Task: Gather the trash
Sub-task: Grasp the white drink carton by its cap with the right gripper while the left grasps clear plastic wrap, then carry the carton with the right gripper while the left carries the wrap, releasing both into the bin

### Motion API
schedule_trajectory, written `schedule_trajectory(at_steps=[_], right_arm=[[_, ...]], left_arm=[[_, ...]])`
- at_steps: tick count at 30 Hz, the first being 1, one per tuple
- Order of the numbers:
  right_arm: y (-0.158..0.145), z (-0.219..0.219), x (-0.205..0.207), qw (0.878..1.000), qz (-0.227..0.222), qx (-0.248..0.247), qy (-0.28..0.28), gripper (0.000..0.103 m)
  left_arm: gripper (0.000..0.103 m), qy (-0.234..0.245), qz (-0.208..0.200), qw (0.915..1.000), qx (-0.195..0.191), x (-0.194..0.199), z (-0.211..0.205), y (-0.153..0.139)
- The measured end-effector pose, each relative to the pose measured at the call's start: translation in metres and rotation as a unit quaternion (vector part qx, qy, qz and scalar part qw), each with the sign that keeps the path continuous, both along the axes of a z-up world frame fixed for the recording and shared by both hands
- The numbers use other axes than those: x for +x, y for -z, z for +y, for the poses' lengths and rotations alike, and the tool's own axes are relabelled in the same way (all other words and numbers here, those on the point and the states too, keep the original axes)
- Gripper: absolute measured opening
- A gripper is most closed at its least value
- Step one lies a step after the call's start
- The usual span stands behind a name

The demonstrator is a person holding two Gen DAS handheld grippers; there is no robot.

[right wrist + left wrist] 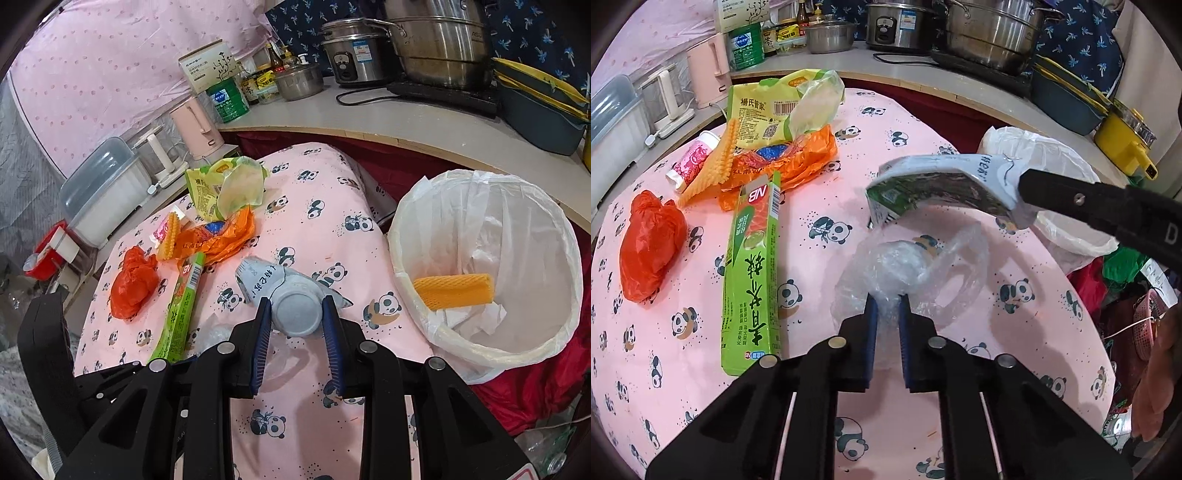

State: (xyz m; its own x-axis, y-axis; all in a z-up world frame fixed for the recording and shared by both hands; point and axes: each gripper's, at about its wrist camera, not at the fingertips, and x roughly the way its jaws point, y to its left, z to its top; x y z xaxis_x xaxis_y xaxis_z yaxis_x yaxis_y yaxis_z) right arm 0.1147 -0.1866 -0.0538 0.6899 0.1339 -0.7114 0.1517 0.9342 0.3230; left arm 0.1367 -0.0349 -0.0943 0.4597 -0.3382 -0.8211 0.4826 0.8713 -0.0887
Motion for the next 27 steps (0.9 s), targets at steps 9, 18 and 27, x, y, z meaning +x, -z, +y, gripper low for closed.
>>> schedule_trajectory(at_steps=[9,18,27], right_arm=[[-0.033,-0.024,-0.012,0.999,-0.038,-0.008,0.027,0.027],[-0.069,-0.060,-0.024,0.995,-0.077,-0.019,0.068,0.027],[-0.095,-0.112,-0.042,0.987,-0.101,-0.041,0.121,0.027]], left_arm=[[0.007,-0.002,-0.014,0.9997,-0.019,-0.003,-0.011,-0.027],[0.007,0.016,-0.035,0.9984,-0.042,0.002,-0.037,-0.064],[0.007,0.058,-0.056,0.9949,-0.060,0.002,-0.089,-0.094]])
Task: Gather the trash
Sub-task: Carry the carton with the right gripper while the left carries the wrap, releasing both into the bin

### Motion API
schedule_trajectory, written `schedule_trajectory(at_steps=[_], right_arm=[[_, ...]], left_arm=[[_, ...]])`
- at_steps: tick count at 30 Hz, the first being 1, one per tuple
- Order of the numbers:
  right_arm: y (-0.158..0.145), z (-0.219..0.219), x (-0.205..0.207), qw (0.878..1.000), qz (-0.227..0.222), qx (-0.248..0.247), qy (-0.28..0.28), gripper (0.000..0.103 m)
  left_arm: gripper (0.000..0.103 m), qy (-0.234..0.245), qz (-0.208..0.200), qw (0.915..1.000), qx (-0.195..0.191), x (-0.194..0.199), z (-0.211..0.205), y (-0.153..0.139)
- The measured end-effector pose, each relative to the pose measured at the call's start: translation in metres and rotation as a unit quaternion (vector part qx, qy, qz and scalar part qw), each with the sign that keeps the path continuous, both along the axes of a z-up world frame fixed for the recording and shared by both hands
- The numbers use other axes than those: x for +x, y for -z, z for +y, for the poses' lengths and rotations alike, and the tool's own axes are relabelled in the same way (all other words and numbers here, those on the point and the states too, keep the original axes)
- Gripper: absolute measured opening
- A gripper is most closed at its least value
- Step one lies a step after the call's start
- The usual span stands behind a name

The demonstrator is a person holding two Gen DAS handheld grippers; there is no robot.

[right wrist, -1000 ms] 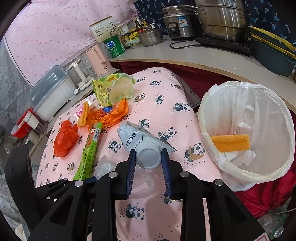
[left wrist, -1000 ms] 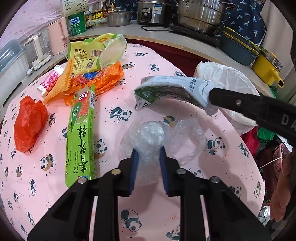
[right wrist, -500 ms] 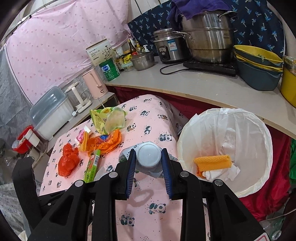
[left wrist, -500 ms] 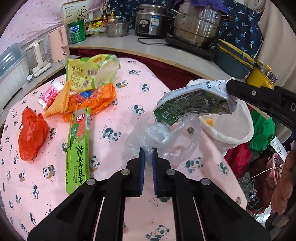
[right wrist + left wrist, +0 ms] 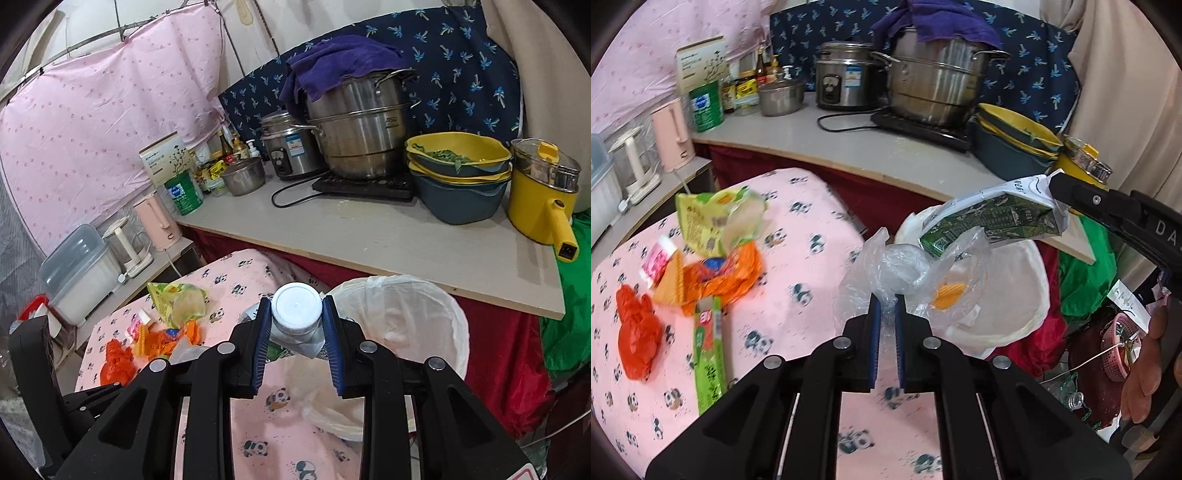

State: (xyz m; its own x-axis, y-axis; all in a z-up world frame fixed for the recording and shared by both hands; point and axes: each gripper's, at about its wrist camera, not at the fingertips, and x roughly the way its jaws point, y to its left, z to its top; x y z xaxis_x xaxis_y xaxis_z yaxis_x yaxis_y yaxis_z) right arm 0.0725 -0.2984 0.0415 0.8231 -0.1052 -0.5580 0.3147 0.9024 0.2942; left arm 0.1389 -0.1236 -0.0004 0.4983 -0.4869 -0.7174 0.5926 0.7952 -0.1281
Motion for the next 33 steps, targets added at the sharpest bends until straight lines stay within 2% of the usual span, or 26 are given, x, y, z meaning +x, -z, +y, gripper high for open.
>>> schedule_trajectory(at_steps=[6,14,22,26,31,32,33], right_arm=[[-0.002,-0.039,-0.012,0.999,0.005,-0.012,0.044,0.027],[0.009,-0.081,-0.018,0.996,0.023,-0.013,0.087,0.027],[0.025,-0.102,-0.015,0.994,0.037,-0.003,0.101,0.027],[0.030,-0.104,-0.010,0.994,0.044,0.001,0.102,0.027],[0.031,-0.101,-0.002,0.994,0.044,0.002,0.095,0.027],[0.030,-0.099,-0.001,0.995,0.042,0.002,0.094,0.028],[0.028,-0.099,-0.001,0.995,0.038,0.002,0.095,0.028]], left_arm=[[0.007,0.035,-0.002,0.9994,-0.002,-0.002,-0.041,-0.004],[0.007,0.065,0.012,0.9978,0.008,0.004,-0.086,0.008],[0.008,0.077,0.029,0.9964,0.020,0.013,-0.117,0.024],[0.013,0.074,0.029,0.9965,0.024,0.016,-0.124,0.027],[0.039,0.056,0.026,0.9979,0.019,0.021,-0.121,0.027],[0.051,0.053,0.025,0.9981,0.018,0.021,-0.120,0.026],[0.059,0.048,0.020,0.9985,0.017,0.021,-0.118,0.024]])
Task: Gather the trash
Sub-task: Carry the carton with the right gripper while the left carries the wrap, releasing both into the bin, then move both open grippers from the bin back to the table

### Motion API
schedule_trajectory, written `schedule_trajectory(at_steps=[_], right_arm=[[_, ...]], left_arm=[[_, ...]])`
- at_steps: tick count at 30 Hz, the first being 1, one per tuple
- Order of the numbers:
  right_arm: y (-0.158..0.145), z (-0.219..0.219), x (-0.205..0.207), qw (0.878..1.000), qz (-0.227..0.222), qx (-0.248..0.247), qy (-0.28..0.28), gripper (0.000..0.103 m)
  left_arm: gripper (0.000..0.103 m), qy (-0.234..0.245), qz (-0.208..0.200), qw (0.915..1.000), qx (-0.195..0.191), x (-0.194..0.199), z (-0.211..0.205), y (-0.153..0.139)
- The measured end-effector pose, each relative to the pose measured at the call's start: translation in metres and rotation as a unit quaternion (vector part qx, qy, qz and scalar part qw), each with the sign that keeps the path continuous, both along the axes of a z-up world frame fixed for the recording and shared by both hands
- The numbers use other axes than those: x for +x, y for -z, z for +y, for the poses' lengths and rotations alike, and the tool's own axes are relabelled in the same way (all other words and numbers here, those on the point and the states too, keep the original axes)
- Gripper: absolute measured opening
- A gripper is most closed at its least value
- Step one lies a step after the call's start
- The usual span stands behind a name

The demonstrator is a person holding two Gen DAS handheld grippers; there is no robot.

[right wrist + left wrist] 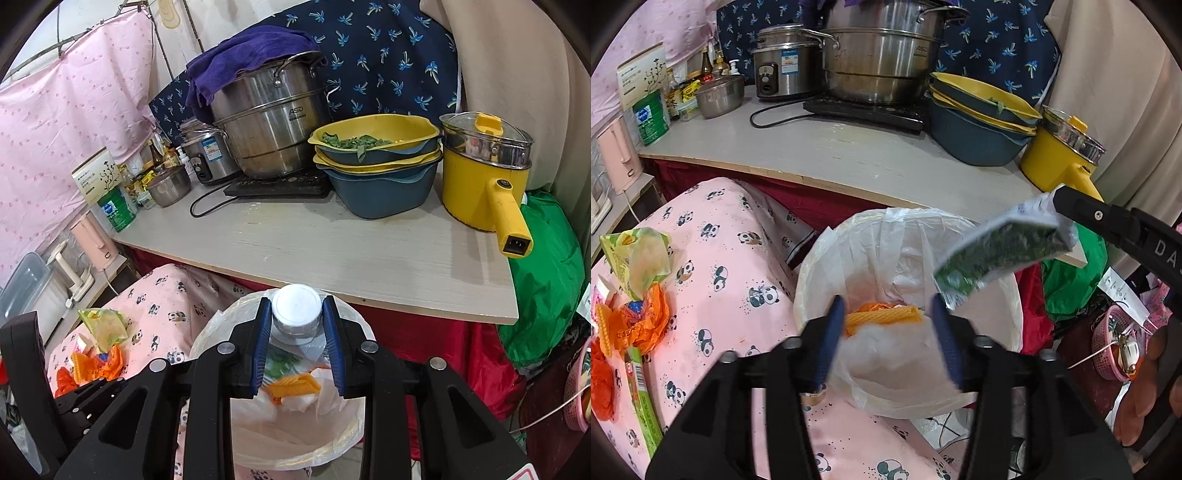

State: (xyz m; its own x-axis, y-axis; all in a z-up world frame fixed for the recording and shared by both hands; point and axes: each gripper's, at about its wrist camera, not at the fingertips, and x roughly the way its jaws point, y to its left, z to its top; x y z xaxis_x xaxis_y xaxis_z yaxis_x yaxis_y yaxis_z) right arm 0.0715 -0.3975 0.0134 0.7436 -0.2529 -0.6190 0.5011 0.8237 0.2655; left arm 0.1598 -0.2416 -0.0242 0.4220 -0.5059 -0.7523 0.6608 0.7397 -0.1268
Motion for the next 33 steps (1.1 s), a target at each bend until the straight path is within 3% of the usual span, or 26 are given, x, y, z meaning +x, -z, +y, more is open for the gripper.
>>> schedule_trajectory(at_steps=[2,23,33], right_arm=[[-0.005,0.002,0.000,1.000,-0.009,0.000,0.000,0.031],[-0.036,0.047,0.001,0.999,-0.037,-0.019,-0.033,0.046],[-0.039,0.087,0.010,0.997,-0.033,-0.026,-0.065,0.047]], left_arm=[[0.065,-0.007,-0.012,0.9999,-0.004,-0.001,0.003,-0.004],[0.066,-0.052,-0.026,0.9981,-0.019,0.002,0.050,-0.028],[0.066,-0.082,-0.033,0.9958,-0.021,0.006,0.089,-0.032]])
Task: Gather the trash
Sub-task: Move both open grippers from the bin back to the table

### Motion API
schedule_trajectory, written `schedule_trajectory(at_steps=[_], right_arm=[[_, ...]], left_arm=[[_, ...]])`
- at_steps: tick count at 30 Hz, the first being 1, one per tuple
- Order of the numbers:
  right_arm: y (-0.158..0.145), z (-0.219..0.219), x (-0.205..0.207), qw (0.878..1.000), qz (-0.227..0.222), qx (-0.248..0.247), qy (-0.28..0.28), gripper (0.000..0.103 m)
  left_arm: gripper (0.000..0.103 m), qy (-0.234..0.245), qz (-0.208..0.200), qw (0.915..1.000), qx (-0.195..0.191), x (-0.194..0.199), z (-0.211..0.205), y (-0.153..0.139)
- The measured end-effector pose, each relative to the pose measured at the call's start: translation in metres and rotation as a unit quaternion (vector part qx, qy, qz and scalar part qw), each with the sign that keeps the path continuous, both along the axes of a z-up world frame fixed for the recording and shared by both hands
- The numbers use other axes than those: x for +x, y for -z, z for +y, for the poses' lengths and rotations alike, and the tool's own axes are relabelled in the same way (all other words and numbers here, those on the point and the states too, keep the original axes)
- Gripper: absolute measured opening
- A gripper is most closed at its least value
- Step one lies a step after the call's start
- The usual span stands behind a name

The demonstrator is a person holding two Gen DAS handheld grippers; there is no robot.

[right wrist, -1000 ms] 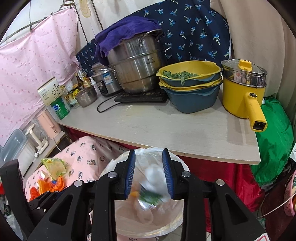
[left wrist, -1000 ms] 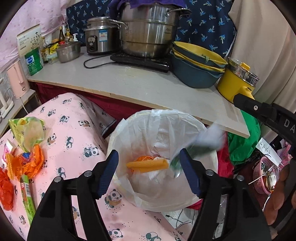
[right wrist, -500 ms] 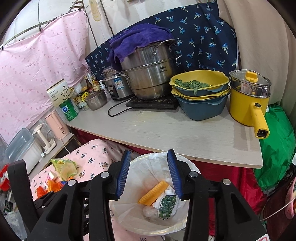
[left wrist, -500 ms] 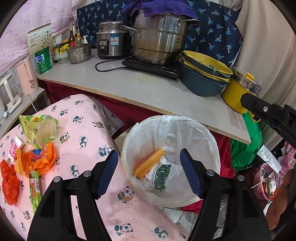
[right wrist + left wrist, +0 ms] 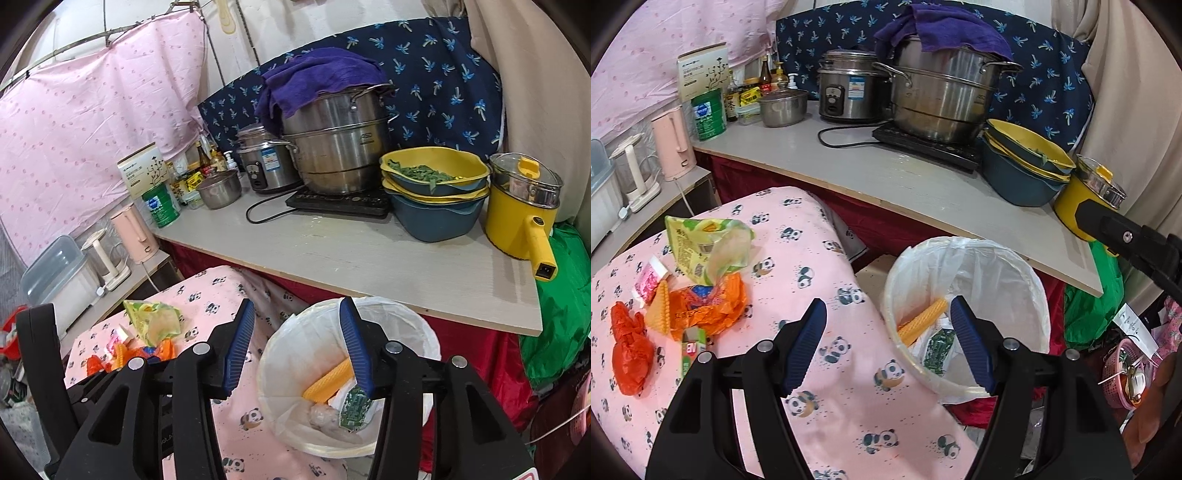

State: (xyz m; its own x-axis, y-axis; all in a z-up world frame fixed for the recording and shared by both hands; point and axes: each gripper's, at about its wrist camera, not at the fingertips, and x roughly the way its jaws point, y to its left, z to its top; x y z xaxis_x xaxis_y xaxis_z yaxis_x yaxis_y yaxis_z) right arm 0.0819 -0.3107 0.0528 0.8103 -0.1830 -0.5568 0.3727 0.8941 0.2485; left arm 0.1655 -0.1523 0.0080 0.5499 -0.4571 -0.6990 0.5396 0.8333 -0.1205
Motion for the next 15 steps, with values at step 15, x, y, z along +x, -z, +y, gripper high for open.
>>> schedule_trajectory(at_steps=[15], right_arm=[[0.010,0.075,0.028,0.997,0.019,-0.004,-0.071,0.047]], left_arm=[[0.066,-0.078,0.011,0.9968,0.012,0.017,0.079,0.017]])
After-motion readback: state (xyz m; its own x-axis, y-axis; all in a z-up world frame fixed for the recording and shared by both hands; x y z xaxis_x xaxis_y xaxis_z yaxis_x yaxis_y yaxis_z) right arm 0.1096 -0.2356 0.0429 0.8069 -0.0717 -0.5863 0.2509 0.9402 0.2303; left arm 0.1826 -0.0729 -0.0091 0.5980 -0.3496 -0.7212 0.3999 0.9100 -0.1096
